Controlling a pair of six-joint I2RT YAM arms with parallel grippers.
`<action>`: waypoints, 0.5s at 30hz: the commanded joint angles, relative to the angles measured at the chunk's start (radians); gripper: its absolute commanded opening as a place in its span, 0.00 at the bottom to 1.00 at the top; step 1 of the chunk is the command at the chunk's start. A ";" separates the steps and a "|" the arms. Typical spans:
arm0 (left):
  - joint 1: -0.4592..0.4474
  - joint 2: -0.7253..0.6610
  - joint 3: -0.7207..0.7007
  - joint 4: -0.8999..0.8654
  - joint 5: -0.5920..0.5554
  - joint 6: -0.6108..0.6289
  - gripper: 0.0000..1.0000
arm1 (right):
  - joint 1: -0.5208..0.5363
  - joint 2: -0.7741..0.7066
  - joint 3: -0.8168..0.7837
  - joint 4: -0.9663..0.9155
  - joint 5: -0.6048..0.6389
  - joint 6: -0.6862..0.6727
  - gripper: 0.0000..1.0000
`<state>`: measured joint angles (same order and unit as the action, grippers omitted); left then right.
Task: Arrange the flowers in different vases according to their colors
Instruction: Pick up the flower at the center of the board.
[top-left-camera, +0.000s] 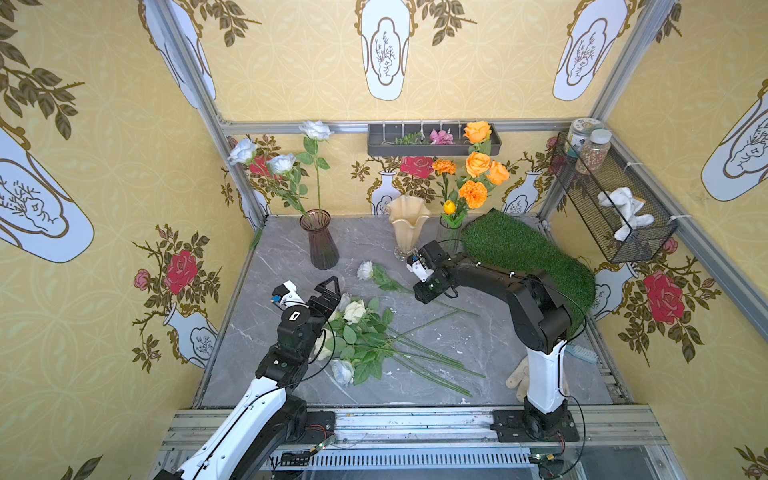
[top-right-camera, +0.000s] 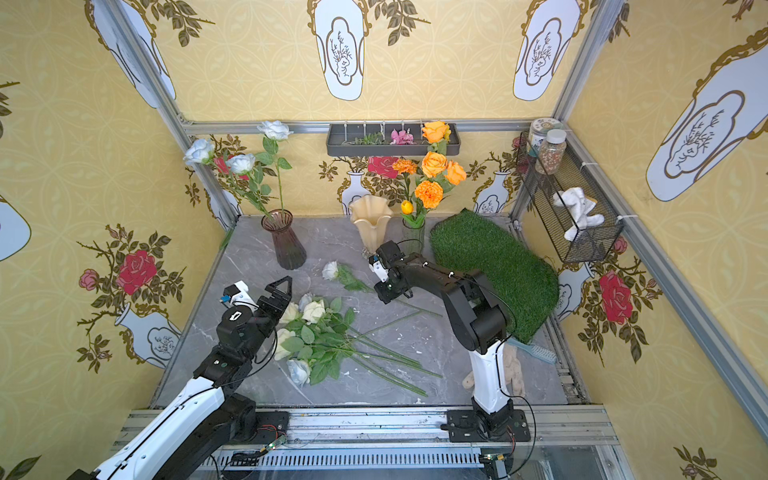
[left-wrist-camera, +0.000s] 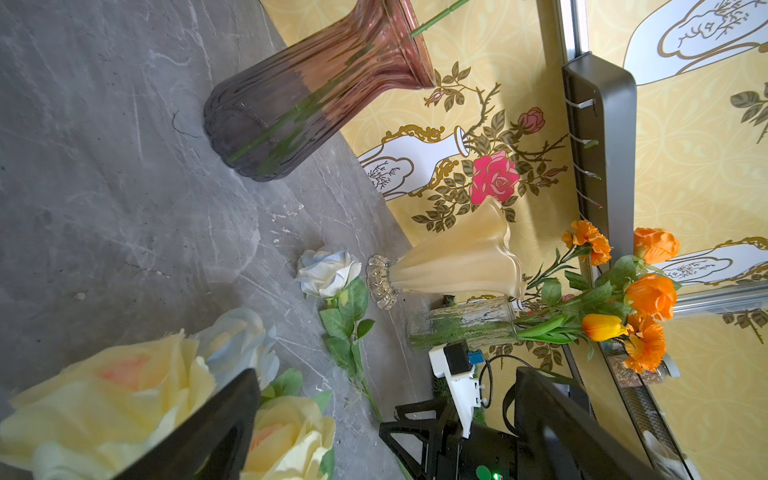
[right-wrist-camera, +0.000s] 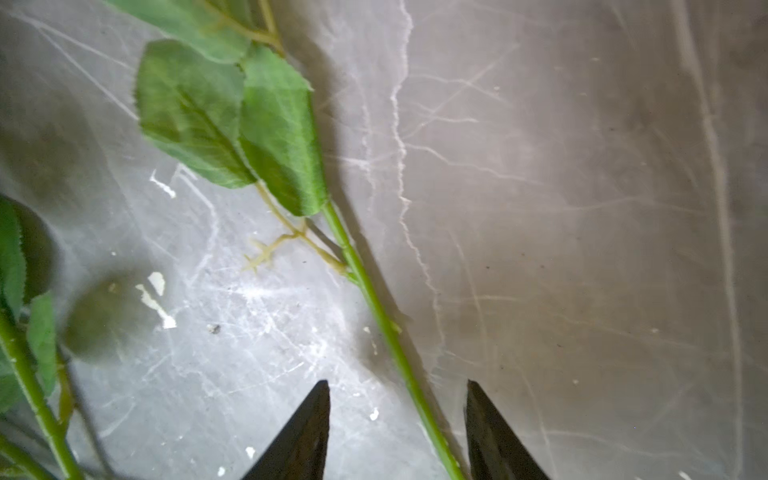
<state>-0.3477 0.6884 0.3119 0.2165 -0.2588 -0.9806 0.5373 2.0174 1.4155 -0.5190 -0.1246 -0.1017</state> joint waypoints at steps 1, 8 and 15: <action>0.000 0.000 -0.007 0.026 0.001 -0.003 1.00 | 0.000 0.013 0.024 -0.020 0.000 -0.016 0.53; 0.002 0.006 -0.009 0.032 -0.001 -0.004 1.00 | 0.023 0.050 0.018 -0.022 0.000 -0.040 0.50; 0.006 0.010 -0.008 0.038 0.003 -0.003 1.00 | 0.033 0.127 0.077 -0.075 -0.009 -0.046 0.22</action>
<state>-0.3443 0.6994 0.3119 0.2176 -0.2592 -0.9810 0.5678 2.1033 1.4746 -0.5289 -0.1093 -0.1432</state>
